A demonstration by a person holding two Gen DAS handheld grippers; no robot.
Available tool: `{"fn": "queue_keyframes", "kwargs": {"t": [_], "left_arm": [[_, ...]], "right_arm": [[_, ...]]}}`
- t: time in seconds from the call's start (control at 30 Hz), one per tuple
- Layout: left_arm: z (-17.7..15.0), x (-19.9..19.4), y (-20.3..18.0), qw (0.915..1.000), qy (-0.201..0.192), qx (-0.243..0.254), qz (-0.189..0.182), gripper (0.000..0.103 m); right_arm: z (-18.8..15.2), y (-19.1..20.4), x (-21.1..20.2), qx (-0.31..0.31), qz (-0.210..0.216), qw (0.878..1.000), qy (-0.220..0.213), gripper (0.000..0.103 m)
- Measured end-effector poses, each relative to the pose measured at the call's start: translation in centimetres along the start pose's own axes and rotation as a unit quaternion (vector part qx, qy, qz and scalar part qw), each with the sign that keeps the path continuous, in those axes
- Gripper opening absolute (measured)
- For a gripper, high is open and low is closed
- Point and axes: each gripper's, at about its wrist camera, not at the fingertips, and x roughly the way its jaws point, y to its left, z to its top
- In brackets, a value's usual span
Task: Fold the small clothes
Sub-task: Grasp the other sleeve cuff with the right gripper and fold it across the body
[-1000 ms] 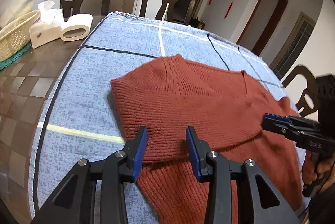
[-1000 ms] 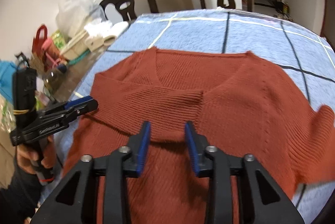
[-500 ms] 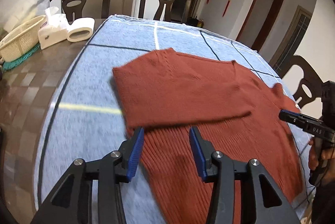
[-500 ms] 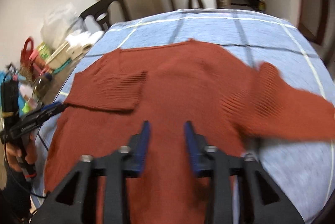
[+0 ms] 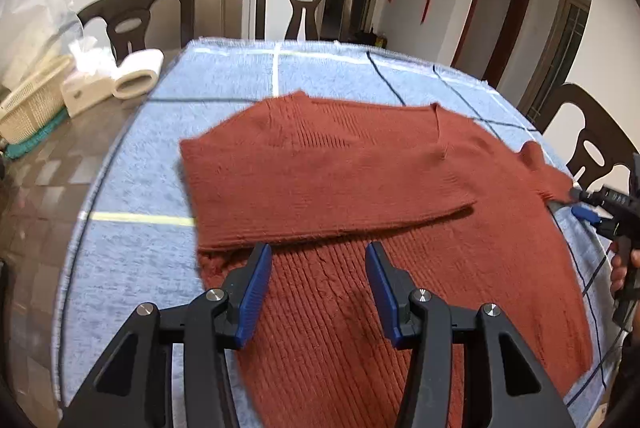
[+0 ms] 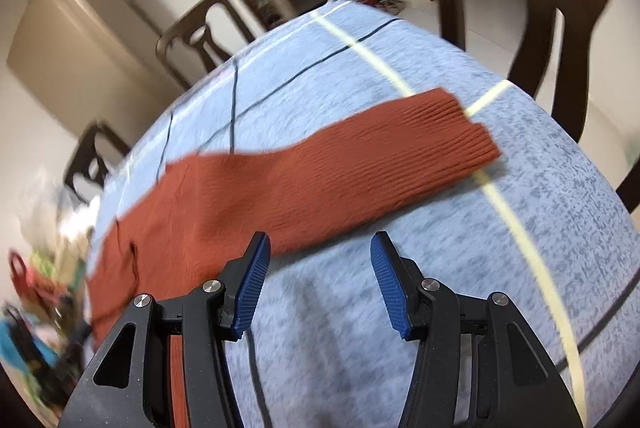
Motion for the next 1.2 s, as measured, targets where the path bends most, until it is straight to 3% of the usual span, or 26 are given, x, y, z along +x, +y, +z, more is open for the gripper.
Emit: {"fn": "queue_keyframes", "kwargs": {"t": [0.27,0.33,0.4,0.5,0.83,1.07,1.2], "left_arm": [[-1.1,0.9,-0.1,1.0,0.005,0.001,0.001,0.054],[-1.1,0.8,-0.2,1.0,0.005,0.002,0.001,0.055],[-1.2,0.9,-0.2,1.0,0.005,0.002,-0.001,0.056],[-1.1,0.9,-0.2,1.0,0.006,0.002,-0.002,0.057],[-1.1,1.0,-0.3,1.0,0.006,0.003,-0.001,0.058],[-1.1,1.0,-0.2,1.0,0.006,0.001,-0.007,0.06],[-1.1,1.0,-0.2,0.9999,0.006,-0.001,-0.01,0.06]], "right_arm": [[2.5,-1.7,0.6,0.051,-0.021,0.997,-0.045,0.053],[3.1,-1.9,0.9,0.059,-0.023,0.997,-0.051,0.042],[3.2,-2.2,0.9,0.058,-0.038,0.996,-0.051,0.013],[3.6,-1.5,0.9,0.048,-0.03,0.997,-0.045,0.007],[3.4,9.0,-1.0,-0.087,0.07,0.993,-0.05,0.006],[0.0,17.6,3.2,-0.173,0.137,0.975,0.012,0.006],[-2.9,20.6,5.7,-0.213,0.162,0.962,0.054,0.007]]}}
